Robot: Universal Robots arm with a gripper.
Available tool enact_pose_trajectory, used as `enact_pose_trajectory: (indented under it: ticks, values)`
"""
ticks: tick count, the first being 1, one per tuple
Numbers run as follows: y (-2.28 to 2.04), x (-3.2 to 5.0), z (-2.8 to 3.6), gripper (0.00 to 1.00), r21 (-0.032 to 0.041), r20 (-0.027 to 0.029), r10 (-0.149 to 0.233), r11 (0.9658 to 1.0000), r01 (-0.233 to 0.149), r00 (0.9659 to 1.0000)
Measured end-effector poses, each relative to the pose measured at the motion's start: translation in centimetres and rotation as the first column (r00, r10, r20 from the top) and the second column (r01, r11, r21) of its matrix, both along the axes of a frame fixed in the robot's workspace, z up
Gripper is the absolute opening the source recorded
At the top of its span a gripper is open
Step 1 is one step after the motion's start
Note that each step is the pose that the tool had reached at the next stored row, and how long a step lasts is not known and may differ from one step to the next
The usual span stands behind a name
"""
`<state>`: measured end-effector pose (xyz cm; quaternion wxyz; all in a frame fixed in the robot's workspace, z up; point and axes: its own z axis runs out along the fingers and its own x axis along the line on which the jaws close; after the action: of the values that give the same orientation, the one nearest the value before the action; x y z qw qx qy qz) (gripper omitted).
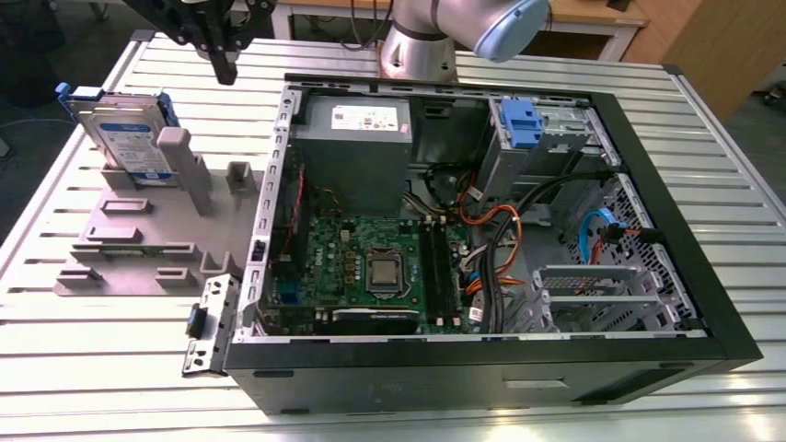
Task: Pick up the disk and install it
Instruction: 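Reach for the disk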
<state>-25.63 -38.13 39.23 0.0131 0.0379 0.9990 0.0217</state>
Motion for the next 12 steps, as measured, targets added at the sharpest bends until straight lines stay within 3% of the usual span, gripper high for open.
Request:
enact_pose_trajectory:
  ticks: [12]
  values:
    - [0.03, -0.27, 0.0, 0.11, 0.0, 0.0, 0.0, 1.0, 0.0, 1.0]
